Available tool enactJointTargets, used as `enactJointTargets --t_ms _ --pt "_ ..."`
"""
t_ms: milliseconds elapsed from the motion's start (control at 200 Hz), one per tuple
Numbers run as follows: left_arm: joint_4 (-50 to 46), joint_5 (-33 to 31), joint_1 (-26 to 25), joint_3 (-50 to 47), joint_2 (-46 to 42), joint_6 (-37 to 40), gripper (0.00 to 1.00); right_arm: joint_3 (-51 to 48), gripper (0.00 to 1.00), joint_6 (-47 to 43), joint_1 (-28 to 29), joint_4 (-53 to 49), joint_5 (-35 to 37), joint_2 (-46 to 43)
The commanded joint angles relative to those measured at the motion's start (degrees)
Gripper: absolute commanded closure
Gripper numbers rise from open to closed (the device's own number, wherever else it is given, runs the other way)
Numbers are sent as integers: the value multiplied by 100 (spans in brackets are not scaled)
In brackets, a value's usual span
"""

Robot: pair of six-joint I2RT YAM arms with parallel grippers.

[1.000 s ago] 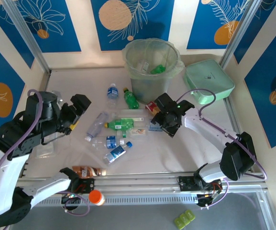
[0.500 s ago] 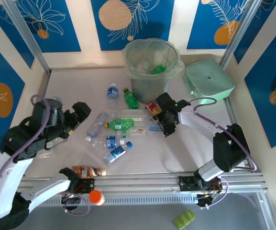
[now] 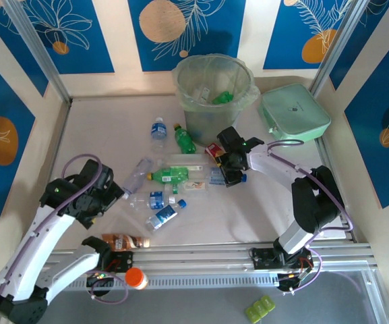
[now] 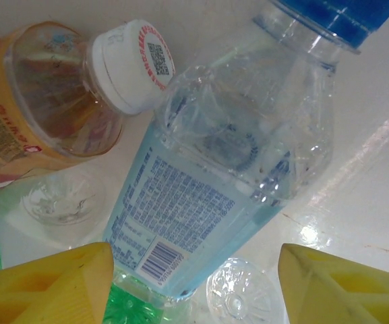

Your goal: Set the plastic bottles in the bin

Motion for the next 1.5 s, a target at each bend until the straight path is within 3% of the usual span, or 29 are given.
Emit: enactJointTargets --t_ms 0,200,350,480,845,950,1010,1205,1325,1385,1495 --pt "-324 217 155 -115 -101 -310 1 -116 36 265 -63 -30 10 76" --pt "-338 112 232 151 -136 -362 1 -316 36 107 -202 237 147 100" --pt "-406 17 232 348 -171 -348 1 -303 27 -35 -258 458 127 293" --pt "-441 -32 228 460 -241 -324 1 -298 26 -13 -255 606 48 527" --pt "-463 -129 232 799 -151 -138 1 -531 57 70 -282 394 55 199" --pt "-170 -54 232 877 -111 284 1 -732 61 -4 -351 317 28 -184" --pt "281 193 232 888 -119 1009 1 -851 61 -141 -393 317 1 -447" --pt "935 10 202 821 -248 2616 1 -1032 61 -1398 -400 374 97 -1417" --pt "1543 854 18 596 -169 3682 1 -655 60 -2954 -138 307 638 -1934" --pt "1461 781 -105 625 56 3904 1 -374 61 -3529 56 76 1140 -2106" --pt "1298 168 -468 824 401 4336 1 -67 61 -4672 163 414 1241 -2438"
